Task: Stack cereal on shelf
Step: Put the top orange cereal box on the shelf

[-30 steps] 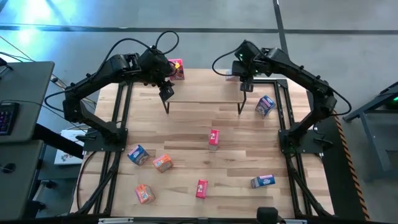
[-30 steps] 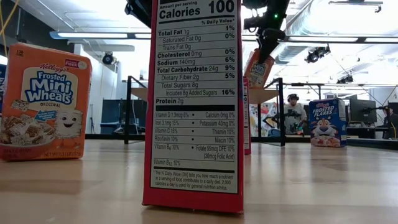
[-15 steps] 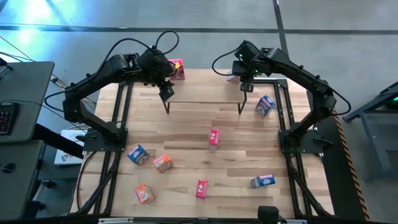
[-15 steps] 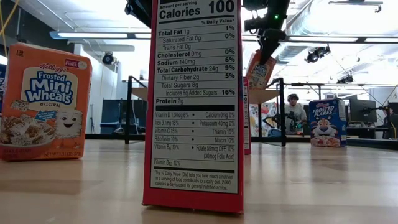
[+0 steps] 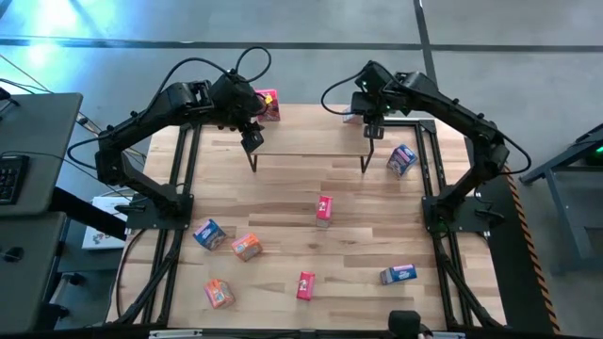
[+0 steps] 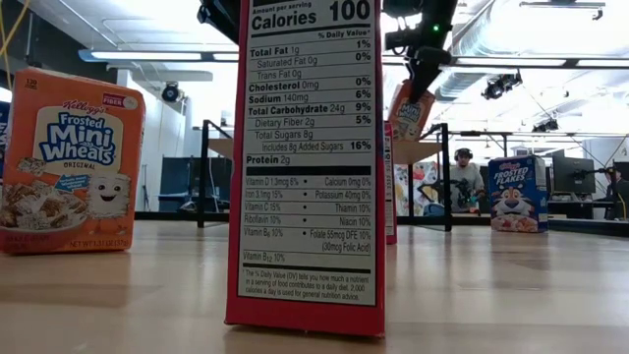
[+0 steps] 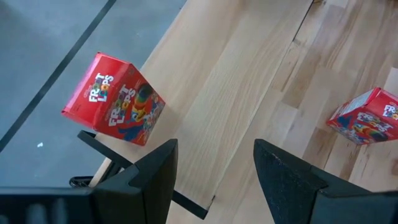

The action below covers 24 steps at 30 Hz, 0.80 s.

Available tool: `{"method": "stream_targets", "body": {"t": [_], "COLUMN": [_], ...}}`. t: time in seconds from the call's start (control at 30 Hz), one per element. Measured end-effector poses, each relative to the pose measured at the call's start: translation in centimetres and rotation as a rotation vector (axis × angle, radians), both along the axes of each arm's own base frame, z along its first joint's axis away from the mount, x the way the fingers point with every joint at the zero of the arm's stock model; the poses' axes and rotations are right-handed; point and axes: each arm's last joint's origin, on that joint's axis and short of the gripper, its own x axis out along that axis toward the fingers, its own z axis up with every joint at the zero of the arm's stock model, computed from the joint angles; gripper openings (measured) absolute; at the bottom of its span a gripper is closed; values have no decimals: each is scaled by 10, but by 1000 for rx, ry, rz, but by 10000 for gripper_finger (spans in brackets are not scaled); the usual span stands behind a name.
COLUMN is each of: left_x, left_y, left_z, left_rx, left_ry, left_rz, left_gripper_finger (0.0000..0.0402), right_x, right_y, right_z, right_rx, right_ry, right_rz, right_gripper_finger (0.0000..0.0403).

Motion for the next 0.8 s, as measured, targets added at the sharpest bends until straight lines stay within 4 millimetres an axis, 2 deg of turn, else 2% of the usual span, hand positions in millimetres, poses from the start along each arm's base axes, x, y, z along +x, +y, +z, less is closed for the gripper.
{"method": "stream_targets", "body": {"t": [0.3,0.8], "left_x": [0,0], "left_y": [0,0], "left_z": [0,0], "left_rx": [0,0], "left_ry": [0,0], "left_rz": [0,0], "left_gripper_finger": [202,202], "right_x": [-1,0], "right_y": [-6,-6], "right_z": [0,1], "right_rx": [-3,-2], "right_ry": [-23,-37], "right_rz": [-12,41], "right_gripper_finger": [180,186]}}
